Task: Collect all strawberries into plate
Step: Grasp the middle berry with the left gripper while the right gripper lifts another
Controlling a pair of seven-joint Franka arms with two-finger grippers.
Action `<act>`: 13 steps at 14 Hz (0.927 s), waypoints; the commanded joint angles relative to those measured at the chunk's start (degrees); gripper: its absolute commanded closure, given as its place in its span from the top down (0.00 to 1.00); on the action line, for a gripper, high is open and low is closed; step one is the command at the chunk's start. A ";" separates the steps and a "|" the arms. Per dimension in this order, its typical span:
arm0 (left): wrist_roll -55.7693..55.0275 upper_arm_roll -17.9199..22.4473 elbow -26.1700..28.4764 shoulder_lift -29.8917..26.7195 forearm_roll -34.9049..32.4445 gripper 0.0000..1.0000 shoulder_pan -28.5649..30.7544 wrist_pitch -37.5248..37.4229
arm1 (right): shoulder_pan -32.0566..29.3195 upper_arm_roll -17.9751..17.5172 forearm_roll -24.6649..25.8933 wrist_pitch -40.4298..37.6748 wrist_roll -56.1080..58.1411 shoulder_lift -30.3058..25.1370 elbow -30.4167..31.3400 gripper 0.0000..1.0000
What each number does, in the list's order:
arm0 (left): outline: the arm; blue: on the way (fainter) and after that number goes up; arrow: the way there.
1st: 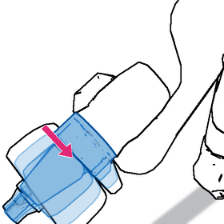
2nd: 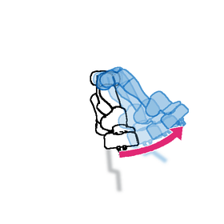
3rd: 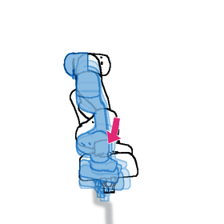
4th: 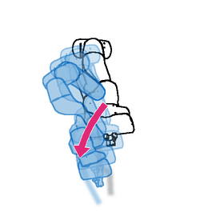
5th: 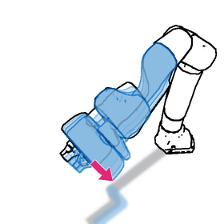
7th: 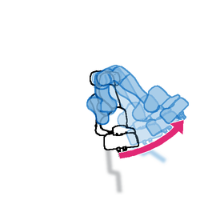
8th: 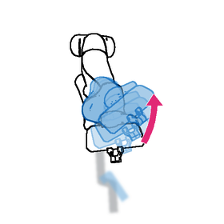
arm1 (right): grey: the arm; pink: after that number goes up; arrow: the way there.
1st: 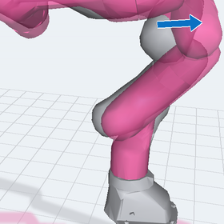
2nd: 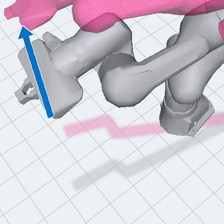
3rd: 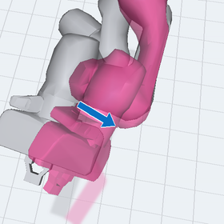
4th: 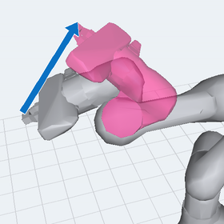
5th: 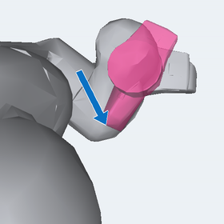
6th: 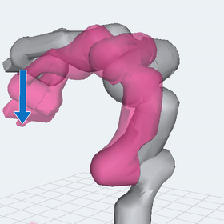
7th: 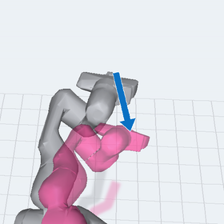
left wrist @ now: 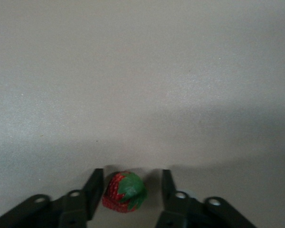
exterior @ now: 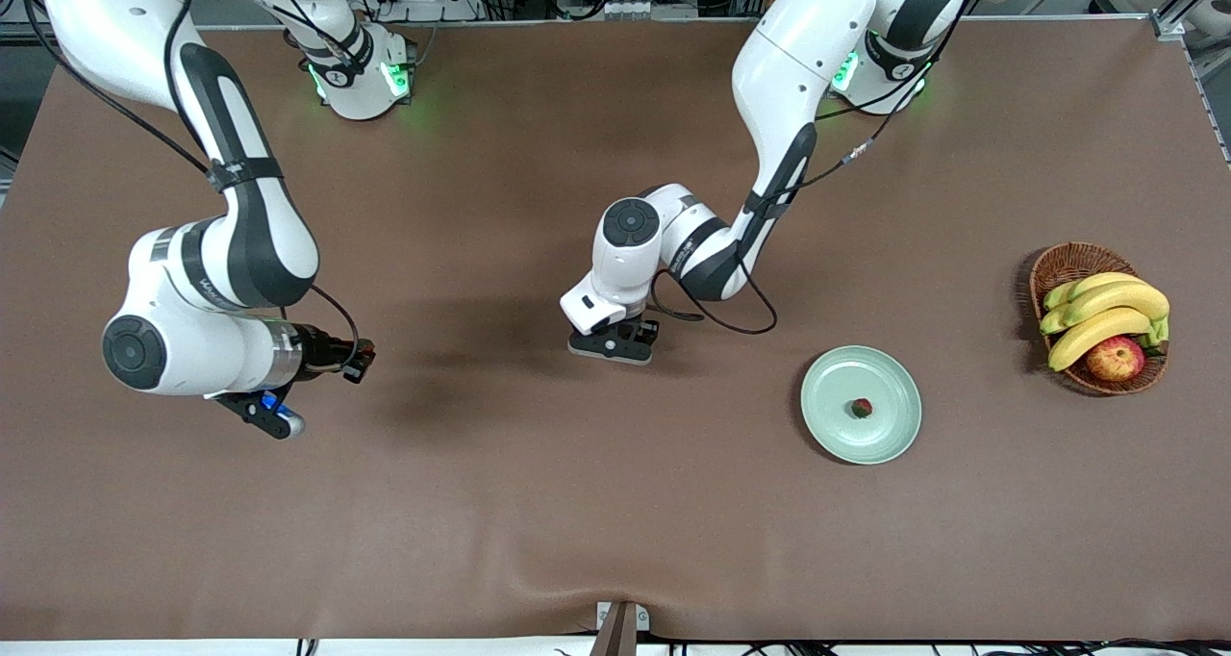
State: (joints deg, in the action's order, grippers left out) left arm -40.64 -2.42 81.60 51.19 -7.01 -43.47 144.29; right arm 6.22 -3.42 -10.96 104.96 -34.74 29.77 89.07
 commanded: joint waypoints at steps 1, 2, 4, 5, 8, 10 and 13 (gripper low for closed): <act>-0.93 0.58 -0.74 0.49 -1.60 0.00 -0.39 0.29 | 1.08 -0.19 -3.43 -0.10 -3.75 0.64 -1.09 0.00; -0.93 0.66 -0.66 0.49 -1.60 0.00 -0.39 0.29 | 1.69 -0.10 -4.41 0.42 -4.54 1.08 -1.09 0.00; -1.01 0.66 -0.57 -0.03 -1.60 0.00 -0.04 0.11 | 3.09 -0.19 -4.50 2.09 -7.34 1.25 -1.09 0.00; -1.10 0.67 -0.48 -0.47 -1.52 0.00 0.31 -0.15 | 3.62 -0.19 -4.42 2.44 -8.75 1.60 -1.09 0.00; -2.24 0.67 -0.48 -5.46 -1.25 0.00 5.92 -5.57 | 5.82 -0.27 -4.59 5.69 -12.00 2.31 -1.09 0.00; -3.64 0.67 -0.39 -9.42 -1.25 0.00 10.14 -11.64 | 8.10 -0.27 -4.51 7.01 -16.92 3.18 -1.09 0.00; -5.58 0.67 -0.22 -12.07 -1.25 0.00 16.64 -16.48 | 12.31 -0.27 -4.94 12.71 -23.68 5.03 -1.09 0.00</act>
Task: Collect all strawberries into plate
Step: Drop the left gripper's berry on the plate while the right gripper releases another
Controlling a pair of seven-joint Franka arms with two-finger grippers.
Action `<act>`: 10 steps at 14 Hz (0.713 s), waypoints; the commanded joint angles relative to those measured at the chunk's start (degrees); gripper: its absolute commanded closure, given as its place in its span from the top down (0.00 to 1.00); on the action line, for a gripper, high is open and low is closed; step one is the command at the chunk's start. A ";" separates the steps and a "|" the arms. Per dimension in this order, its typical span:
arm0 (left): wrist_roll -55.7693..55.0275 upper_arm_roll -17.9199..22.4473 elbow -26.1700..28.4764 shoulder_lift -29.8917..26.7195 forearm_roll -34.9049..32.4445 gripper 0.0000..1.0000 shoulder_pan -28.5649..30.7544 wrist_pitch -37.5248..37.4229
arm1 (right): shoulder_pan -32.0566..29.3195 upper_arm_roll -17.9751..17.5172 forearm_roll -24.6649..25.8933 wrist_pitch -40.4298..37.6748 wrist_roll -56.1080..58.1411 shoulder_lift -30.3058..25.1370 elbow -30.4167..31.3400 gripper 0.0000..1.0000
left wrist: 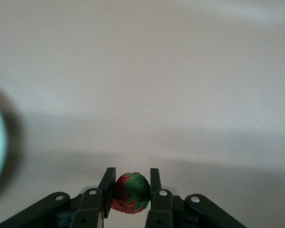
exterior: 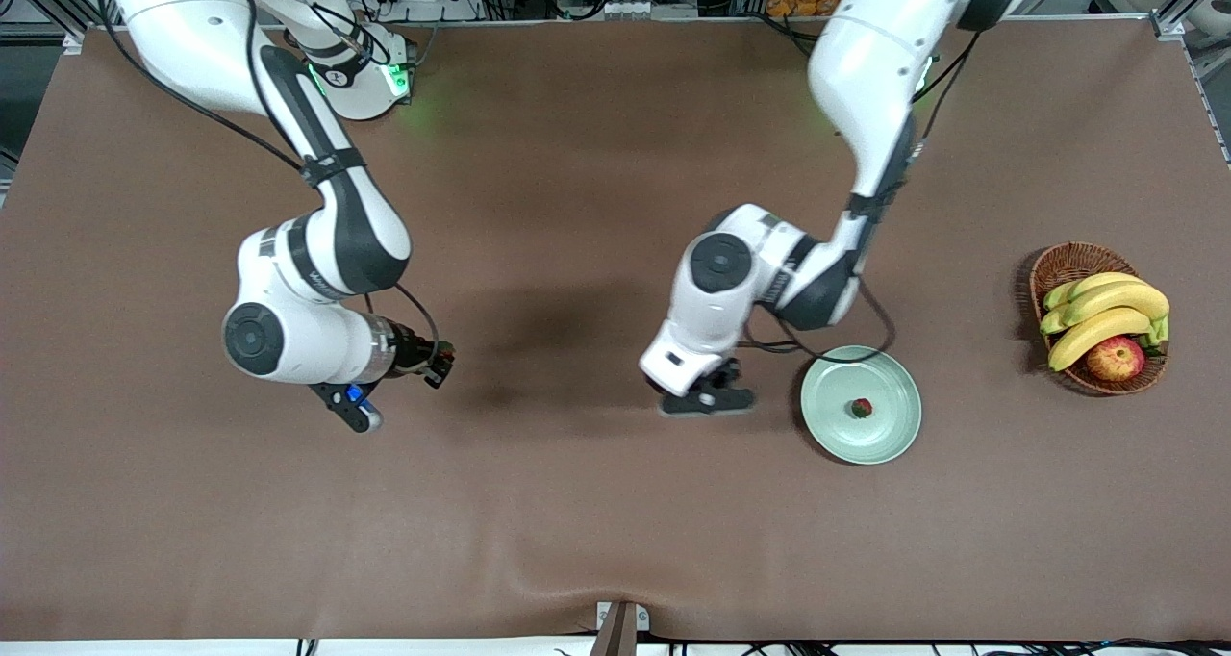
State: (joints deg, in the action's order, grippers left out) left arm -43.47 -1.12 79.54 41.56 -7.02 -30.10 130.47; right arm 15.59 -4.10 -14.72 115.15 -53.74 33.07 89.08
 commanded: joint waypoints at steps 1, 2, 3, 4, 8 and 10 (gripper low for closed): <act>-2.59 -0.64 2.11 -3.23 -1.24 0.00 5.38 -4.50 | 4.95 0.41 -1.01 4.45 -8.36 2.78 -1.28 0.00; -2.41 -0.64 2.46 -3.93 -1.32 0.00 7.40 -5.48 | 6.37 0.41 -1.01 6.47 -10.92 3.92 -2.15 0.00; -2.59 -0.64 2.64 -4.11 -1.33 0.00 9.07 -5.66 | 7.77 0.41 -1.01 7.80 -12.86 4.97 -2.77 0.00; -2.59 -0.64 2.73 -4.12 -1.33 0.00 10.31 -5.75 | 9.18 0.41 -1.01 9.29 -14.62 5.85 -3.03 0.00; -2.85 -0.55 2.91 -3.94 -1.50 0.00 14.79 -5.75 | 15.60 0.41 -0.92 17.11 -24.20 9.37 -3.65 0.00; -2.68 -0.64 2.99 -3.59 -1.50 0.00 16.90 -5.75 | 17.97 0.49 -0.83 18.78 -26.67 10.60 -3.74 0.00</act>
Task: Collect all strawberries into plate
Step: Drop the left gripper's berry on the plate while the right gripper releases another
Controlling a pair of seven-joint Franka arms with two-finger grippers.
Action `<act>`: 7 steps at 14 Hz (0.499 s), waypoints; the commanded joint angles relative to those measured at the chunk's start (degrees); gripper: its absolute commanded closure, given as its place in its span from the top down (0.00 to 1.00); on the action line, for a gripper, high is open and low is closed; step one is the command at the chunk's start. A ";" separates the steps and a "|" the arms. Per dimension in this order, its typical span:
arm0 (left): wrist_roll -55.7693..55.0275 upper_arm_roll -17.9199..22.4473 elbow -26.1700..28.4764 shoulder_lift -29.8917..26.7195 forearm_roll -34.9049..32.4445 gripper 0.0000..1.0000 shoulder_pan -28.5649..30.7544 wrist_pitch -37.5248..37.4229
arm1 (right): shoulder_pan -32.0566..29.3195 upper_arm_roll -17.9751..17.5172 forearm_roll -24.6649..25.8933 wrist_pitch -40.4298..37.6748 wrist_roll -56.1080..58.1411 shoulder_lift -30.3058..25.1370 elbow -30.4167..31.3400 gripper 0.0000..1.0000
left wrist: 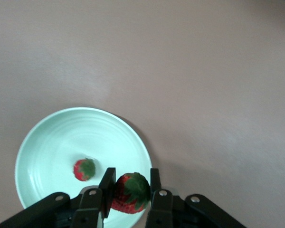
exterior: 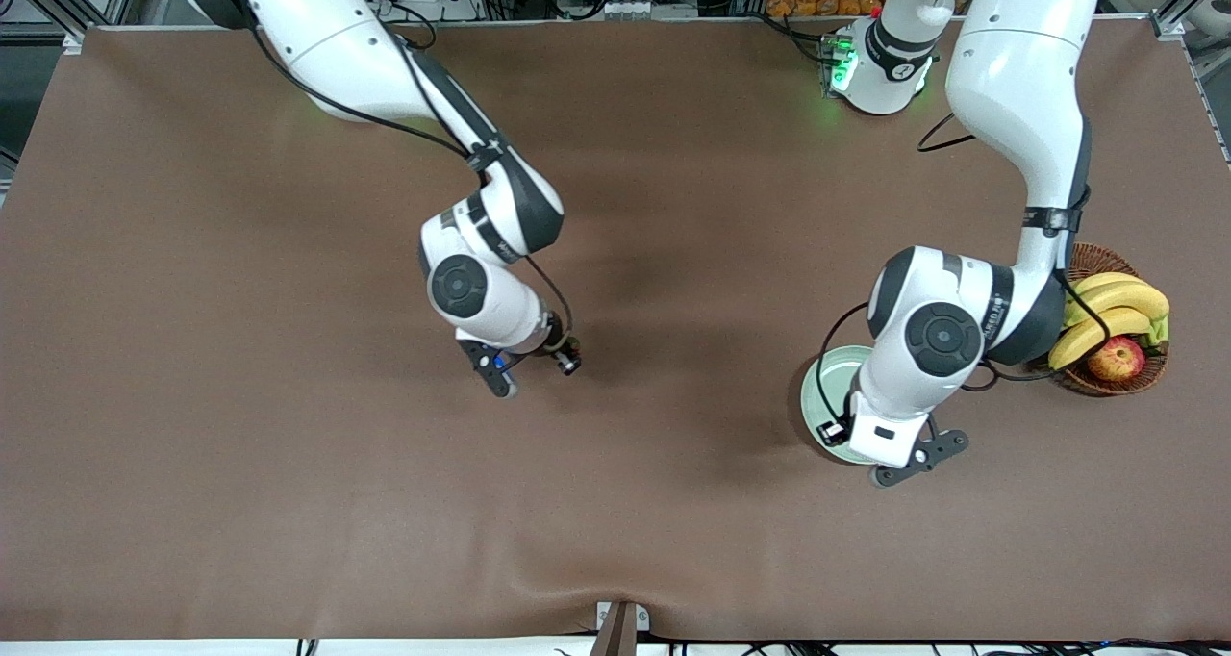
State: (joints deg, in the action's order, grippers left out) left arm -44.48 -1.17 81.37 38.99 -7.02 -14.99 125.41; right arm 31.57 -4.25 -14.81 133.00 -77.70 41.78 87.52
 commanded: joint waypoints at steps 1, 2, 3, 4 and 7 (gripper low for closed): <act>-1.66 -0.59 1.25 -0.85 -1.59 0.00 2.59 -0.69 | 2.79 0.65 -0.75 2.51 -3.94 2.69 -2.18 0.00; -1.75 -0.59 1.42 -0.59 -1.50 0.00 3.29 -0.69 | 3.84 0.65 -0.66 3.83 -5.08 3.48 -2.18 0.00; -1.75 -0.68 2.73 -0.24 -1.50 0.00 4.08 -0.60 | 4.72 0.74 -0.49 4.98 -5.53 4.27 -2.18 0.00; -1.58 -0.68 4.05 -0.15 -1.50 0.00 4.61 -0.43 | 5.16 0.74 -0.40 5.51 -5.79 4.54 -2.18 0.00; -1.31 -0.76 4.67 1.52 -1.06 0.00 6.02 -0.34 | 4.73 0.82 0.04 5.16 -5.62 4.45 -2.09 0.91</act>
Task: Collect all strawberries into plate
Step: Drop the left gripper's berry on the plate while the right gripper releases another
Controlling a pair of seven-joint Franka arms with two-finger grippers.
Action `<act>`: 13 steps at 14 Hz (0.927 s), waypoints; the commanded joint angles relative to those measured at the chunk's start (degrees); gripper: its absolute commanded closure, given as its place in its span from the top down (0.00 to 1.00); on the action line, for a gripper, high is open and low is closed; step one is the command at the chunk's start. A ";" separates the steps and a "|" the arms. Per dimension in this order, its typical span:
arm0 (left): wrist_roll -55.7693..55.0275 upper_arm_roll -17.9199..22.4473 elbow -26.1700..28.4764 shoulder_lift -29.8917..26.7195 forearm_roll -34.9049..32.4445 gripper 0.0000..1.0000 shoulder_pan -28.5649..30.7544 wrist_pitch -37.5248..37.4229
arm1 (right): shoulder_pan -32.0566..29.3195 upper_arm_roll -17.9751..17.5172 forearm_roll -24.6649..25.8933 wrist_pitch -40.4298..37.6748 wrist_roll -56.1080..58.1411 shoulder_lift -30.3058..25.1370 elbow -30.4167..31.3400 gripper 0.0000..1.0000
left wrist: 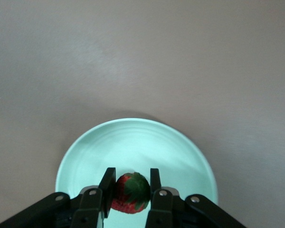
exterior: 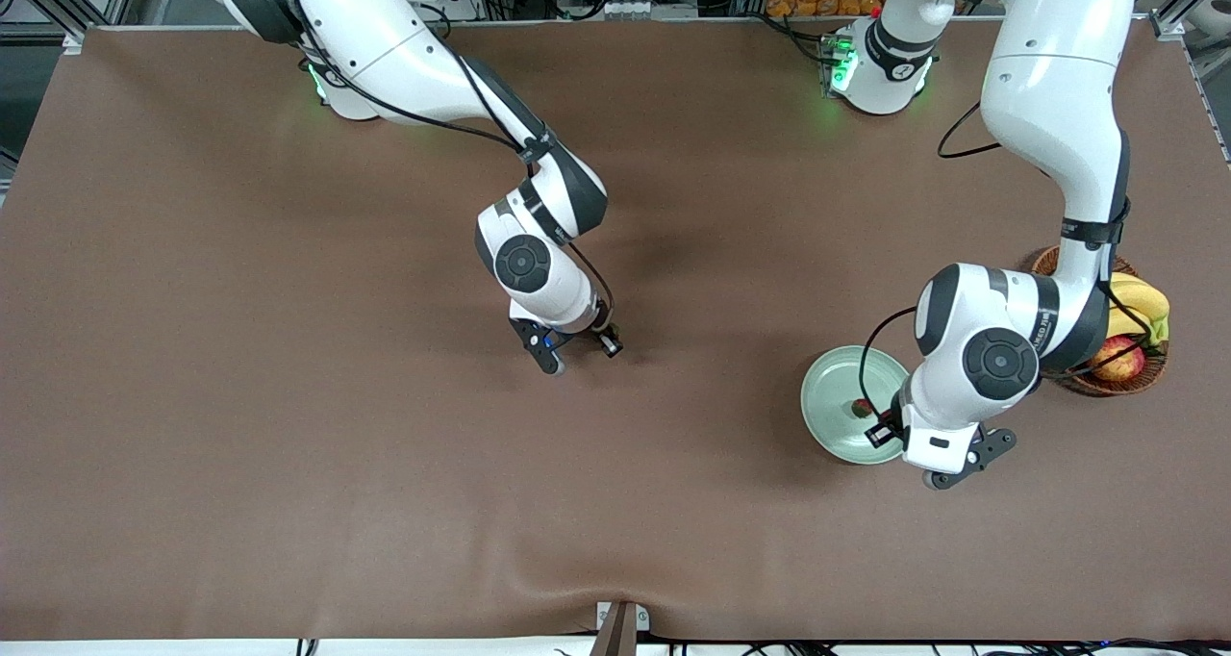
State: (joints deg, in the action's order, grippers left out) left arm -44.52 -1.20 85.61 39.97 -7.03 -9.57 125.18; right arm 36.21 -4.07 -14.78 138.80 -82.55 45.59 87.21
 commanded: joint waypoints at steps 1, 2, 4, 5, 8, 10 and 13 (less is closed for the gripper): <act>-1.27 -0.64 0.35 1.33 -0.97 0.00 0.61 -0.03 | 0.43 0.81 0.45 -0.63 -0.51 0.64 -1.78 1.00; -1.18 -0.64 0.35 1.94 -0.97 0.00 0.70 0.15 | 0.61 0.82 1.59 -0.89 -0.68 0.46 -1.78 1.00; -1.18 -0.64 0.35 2.57 -1.06 0.79 1.14 0.76 | -0.17 0.82 2.04 -2.03 -0.68 -0.33 -1.86 1.00; -1.09 -0.64 0.52 2.31 -1.50 1.00 0.96 0.68 | -0.44 0.90 2.04 -3.87 -0.60 -0.77 -2.47 1.00; -1.53 -1.08 0.35 0.99 -1.59 1.00 0.17 0.24 | -1.31 0.99 1.95 -9.06 -0.77 -1.03 -5.64 1.00; -1.62 -1.17 0.35 -0.50 -1.59 1.00 -2.10 0.06 | -3.07 0.99 2.04 -11.69 -0.60 -2.61 -6.34 1.00; -2.32 -1.26 -0.09 -0.16 -1.50 1.00 -10.61 0.06 | -6.32 0.99 2.21 -19.06 -0.33 -2.88 -11.17 1.00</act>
State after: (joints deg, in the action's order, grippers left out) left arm -44.52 -3.06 85.17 40.46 -7.03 -14.01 125.75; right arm 32.43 -2.36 -13.59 124.60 -82.54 43.54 78.69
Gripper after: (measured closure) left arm 0.000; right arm 0.000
